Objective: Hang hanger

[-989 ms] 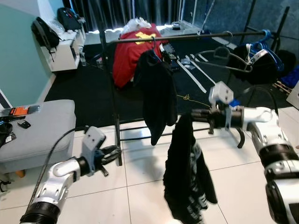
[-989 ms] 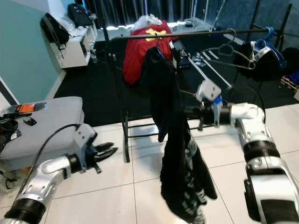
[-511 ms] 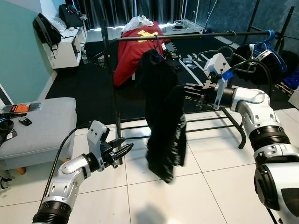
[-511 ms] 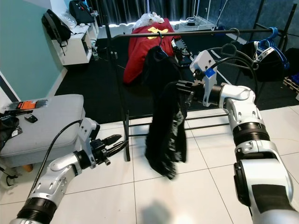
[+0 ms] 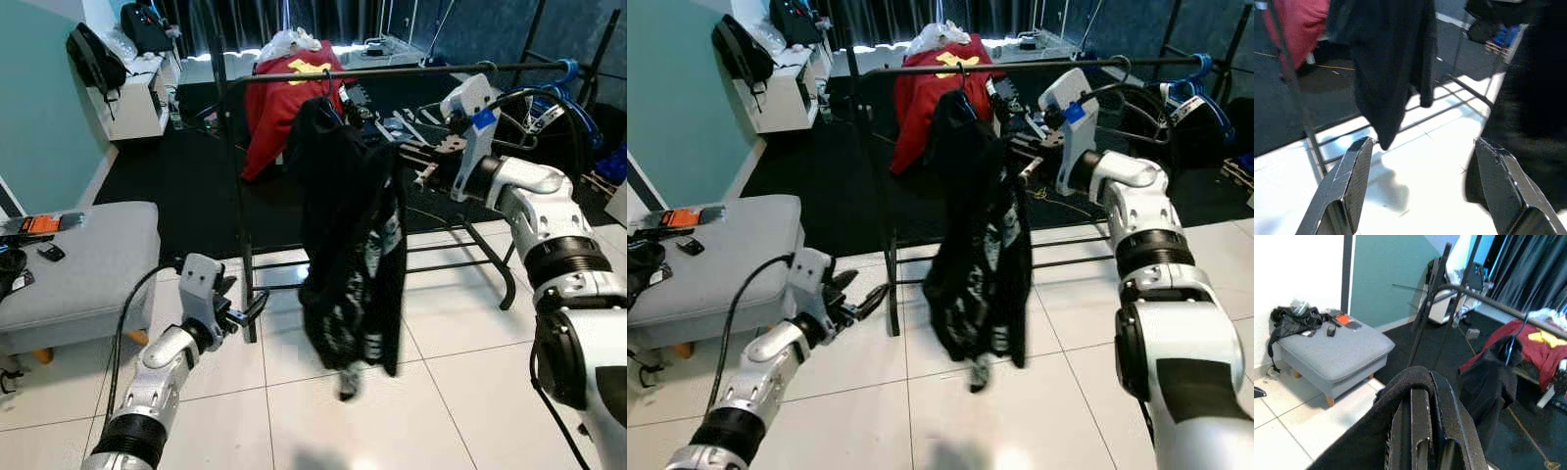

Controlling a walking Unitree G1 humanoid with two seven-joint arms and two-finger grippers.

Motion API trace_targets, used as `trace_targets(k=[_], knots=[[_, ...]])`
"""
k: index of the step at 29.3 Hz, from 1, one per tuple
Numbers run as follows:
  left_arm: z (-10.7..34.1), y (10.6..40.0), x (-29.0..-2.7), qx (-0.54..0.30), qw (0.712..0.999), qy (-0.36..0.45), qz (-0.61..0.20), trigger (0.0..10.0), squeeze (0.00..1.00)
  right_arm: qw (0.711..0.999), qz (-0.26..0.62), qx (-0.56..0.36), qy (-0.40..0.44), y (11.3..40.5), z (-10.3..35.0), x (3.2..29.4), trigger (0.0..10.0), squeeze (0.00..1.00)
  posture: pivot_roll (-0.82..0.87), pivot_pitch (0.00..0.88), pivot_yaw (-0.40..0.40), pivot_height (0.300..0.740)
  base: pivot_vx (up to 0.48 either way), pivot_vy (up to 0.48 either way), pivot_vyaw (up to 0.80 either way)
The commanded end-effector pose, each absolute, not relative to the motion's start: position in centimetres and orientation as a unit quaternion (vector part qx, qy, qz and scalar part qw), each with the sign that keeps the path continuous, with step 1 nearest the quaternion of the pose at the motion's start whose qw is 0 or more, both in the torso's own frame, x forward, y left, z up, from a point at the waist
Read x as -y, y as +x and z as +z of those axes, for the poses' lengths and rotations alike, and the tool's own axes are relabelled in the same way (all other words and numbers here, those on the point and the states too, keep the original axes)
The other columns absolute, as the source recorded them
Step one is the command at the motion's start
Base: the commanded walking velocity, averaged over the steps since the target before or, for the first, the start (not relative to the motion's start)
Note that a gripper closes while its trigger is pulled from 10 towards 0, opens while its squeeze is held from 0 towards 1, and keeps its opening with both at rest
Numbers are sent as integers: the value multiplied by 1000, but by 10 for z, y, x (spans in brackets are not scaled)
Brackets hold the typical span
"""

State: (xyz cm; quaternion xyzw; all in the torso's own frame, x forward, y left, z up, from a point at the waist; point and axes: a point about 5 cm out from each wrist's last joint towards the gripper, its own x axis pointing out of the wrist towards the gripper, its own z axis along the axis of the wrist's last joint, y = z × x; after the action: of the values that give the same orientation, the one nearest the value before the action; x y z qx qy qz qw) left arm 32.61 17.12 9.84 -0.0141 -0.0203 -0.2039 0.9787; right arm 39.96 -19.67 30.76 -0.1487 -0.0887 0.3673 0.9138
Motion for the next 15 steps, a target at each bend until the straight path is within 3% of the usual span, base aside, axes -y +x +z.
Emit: trace_targets(k=[1, 7, 8, 9, 15], knots=[[95, 325, -180, 13, 981, -12, -192, 10000, 0, 910, 372, 118, -138, 399, 323, 193, 10000, 0, -78, 48, -2, 740, 0, 0, 0], [93, 319, -187, 16, 979, -50, -195, 10000, 0, 897, 407, 124, -118, 398, 333, 185, 10000, 0, -74, 53, -15, 740, 0, 0, 0], [92, 316, -184, 13, 973, -78, -215, 10000, 741, 890, 426, 121, -110, 397, 336, 181, 10000, 0, -73, 54, -18, 740, 0, 0, 0], [88, 311, -177, 6, 965, -93, -244, 10000, 1000, 886, 434, 120, -107, 398, 337, 177, 10000, 0, -73, 65, -19, 740, 0, 0, 0], [77, 307, -161, -12, 957, -99, -273, 10000, 1000, 888, 433, 122, -98, 401, 338, 166, 10000, 0, -72, 75, -20, 740, 0, 0, 0]])
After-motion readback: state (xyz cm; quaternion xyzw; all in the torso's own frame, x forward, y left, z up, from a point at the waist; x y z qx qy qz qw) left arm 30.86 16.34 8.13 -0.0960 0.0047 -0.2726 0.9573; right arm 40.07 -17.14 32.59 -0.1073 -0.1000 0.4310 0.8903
